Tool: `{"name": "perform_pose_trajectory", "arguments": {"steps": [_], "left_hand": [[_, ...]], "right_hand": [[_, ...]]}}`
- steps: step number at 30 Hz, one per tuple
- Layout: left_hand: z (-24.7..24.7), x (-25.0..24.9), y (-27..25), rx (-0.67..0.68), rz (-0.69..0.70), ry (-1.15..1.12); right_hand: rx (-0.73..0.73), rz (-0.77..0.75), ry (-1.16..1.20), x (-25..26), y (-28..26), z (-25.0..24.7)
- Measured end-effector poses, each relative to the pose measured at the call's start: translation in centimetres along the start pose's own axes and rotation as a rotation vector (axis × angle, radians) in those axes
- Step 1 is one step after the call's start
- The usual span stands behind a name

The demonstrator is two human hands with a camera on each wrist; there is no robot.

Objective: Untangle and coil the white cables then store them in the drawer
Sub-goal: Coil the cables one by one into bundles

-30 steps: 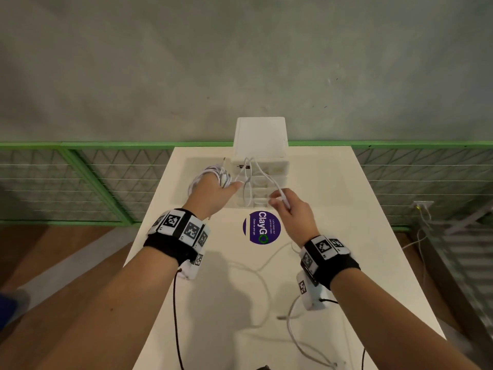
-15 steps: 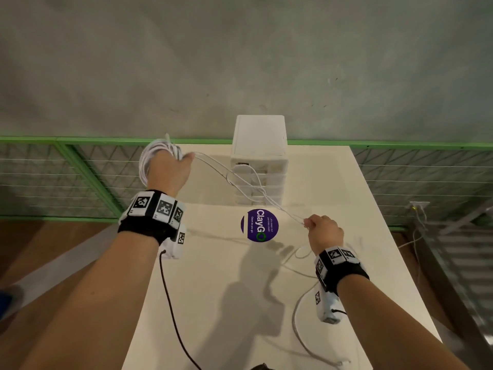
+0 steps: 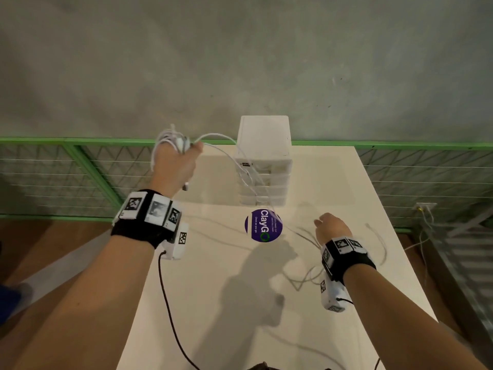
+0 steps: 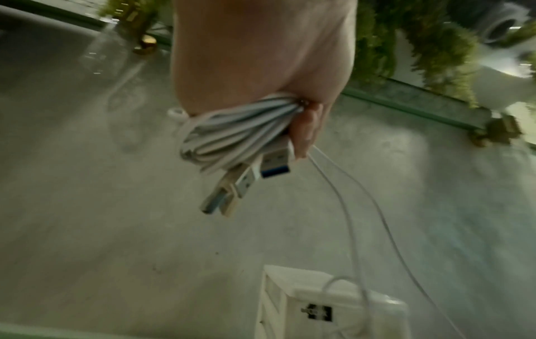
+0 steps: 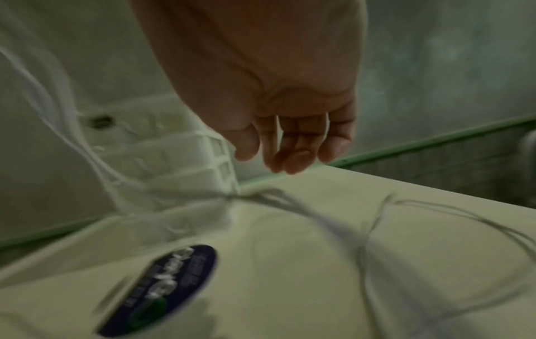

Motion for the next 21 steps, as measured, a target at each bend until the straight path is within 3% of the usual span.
{"name": "perform_pose_trajectory", "arguments": {"steps": [2,4,7,10,12,15,18,21], "left_hand": [[2.4,-0.4,-0.7,0.126,0.025,0.020],[4.5,-0.7,-1.5,0.230,0.024,-0.048],[6.5,-1.9,-2.9,0.327,0.025,-0.136],[7.1,-3.3,-3.8,0.362,0.053,-0.139],[7.0,-3.5,-3.7,0.347,0.063,-0.132],[5.4,-1.9,-2.3,0.210,0.045,-0.073],[4.0,0.9,-2.0,0.113,-0.032,-0.001],[5.7,3.7,-3.5,0.236,-0.120,0.103]], "right_hand": [[-0.091,-0.123,0.072,3.6,-1.1,-0.9],[-0.143,-0.407,0.289,9.0,-3.2,-1.9],[-0.069,-0.677,0.477,15.1,-7.0,-2.6],[-0.027,-0.698,0.550,17.2,-8.5,-2.6],[0.041,-0.693,0.474,17.7,-8.7,-1.5],[0.038,-0.619,0.374,16.4,-7.9,-0.5],[0.184,-0.520,0.748,15.2,-7.7,-0.3],[0.255,-0.502,0.961,15.6,-8.5,-0.8]]}}
Point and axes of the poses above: each hand's wrist, its own y-axis towards the middle knuckle, its own z-axis out of the palm, x = y × z, the point moved 10 cm from there along y, towards the middle knuckle, and after that the axes turned 2 degrees about x, right-handed, at the moved point
